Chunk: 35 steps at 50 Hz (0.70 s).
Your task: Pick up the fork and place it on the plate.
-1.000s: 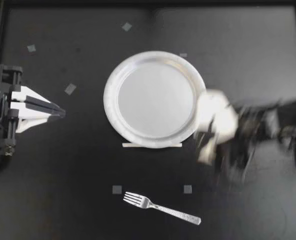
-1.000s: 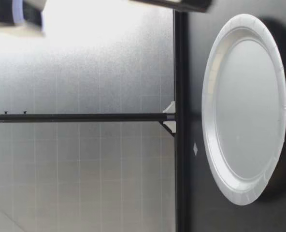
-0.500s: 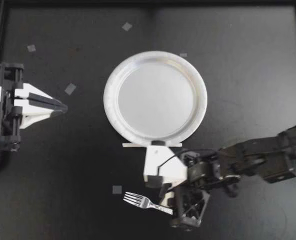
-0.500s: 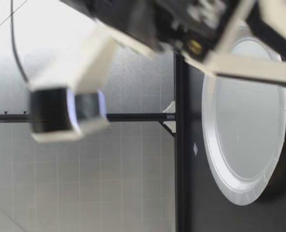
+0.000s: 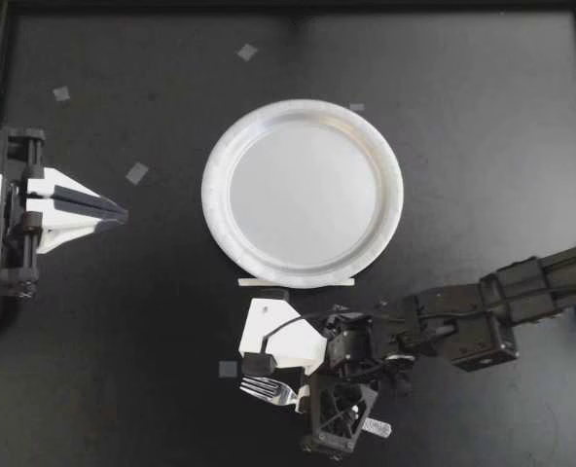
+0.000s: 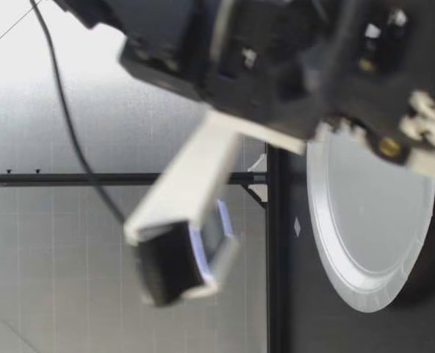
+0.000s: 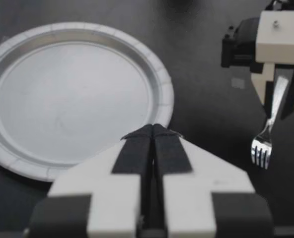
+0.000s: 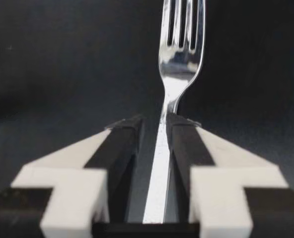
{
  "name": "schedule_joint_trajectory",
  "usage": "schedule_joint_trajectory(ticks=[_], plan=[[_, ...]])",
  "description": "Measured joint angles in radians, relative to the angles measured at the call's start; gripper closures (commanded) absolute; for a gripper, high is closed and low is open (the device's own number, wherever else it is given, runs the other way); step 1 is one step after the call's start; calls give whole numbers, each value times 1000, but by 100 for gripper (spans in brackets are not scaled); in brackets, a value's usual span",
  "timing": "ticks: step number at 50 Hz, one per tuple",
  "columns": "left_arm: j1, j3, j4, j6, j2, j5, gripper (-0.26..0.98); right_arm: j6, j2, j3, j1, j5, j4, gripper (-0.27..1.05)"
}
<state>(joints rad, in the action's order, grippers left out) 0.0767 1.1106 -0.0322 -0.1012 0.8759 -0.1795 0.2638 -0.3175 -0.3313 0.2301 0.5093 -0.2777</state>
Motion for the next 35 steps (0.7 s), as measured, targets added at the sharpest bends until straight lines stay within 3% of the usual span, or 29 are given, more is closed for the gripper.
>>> schedule_joint_trajectory(ticks=[35], plan=[[0, 28, 2, 3, 58, 2, 73, 51, -80, 26, 18, 2, 0, 41]])
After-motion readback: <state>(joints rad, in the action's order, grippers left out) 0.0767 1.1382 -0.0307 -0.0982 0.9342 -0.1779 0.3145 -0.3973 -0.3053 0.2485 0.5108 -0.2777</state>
